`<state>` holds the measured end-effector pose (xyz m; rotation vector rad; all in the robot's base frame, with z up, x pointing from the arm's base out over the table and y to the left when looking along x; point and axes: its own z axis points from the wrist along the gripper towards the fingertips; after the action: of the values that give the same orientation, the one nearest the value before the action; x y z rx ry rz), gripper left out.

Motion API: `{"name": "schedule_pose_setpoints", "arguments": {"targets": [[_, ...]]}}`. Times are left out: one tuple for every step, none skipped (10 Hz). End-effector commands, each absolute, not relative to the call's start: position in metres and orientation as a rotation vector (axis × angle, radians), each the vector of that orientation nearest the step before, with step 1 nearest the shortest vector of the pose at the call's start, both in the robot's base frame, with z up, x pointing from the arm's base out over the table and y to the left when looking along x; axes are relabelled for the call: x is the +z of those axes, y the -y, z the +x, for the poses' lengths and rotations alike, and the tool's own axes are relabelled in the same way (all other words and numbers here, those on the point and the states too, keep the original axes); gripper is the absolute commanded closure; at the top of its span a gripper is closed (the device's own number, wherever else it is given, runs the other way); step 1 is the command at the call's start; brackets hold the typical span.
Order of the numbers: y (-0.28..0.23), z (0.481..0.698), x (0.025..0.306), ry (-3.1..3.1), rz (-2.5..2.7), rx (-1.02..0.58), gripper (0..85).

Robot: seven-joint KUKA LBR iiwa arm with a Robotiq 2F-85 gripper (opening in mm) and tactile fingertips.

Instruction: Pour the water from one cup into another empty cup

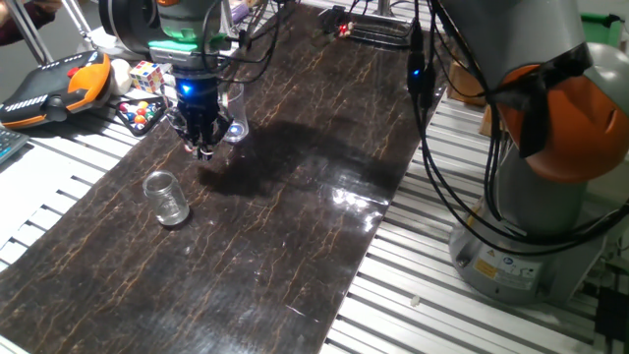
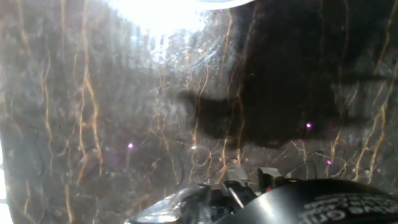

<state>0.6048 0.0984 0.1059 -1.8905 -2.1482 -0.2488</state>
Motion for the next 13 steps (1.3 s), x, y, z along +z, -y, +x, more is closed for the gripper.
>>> {"name": "schedule_pose_setpoints", "arguments": {"targets": [[-0.099,0.605,0.106,2.139,-1.883,-0.206,52.7],[-0.1,0.606,0.106,2.135,-1.883,-0.195,47.3],[-0.102,0.607,0.104,2.129,-1.886,-0.2,41.0],[-0.103,0.608,0.102,2.124,-1.891,-0.209,32.3],[-0.105,0.607,0.101,2.122,-1.897,-0.219,25.0],[-0.107,0.608,0.1,2.121,-1.907,-0.221,17.7],[-0.109,0.608,0.097,2.116,-1.916,-0.228,11.7],[-0.111,0.61,0.093,2.107,-1.926,-0.233,7.3],[-0.113,0.61,0.09,2.103,-1.933,-0.233,4.3],[-0.115,0.61,0.088,2.092,-1.937,-0.24,2.3],[-0.117,0.611,0.085,2.081,-1.938,-0.248,1.0],[-0.119,0.611,0.082,2.073,-1.942,-0.25,0.0],[-0.121,0.611,0.08,2.062,-1.946,-0.251,0.0]]}}
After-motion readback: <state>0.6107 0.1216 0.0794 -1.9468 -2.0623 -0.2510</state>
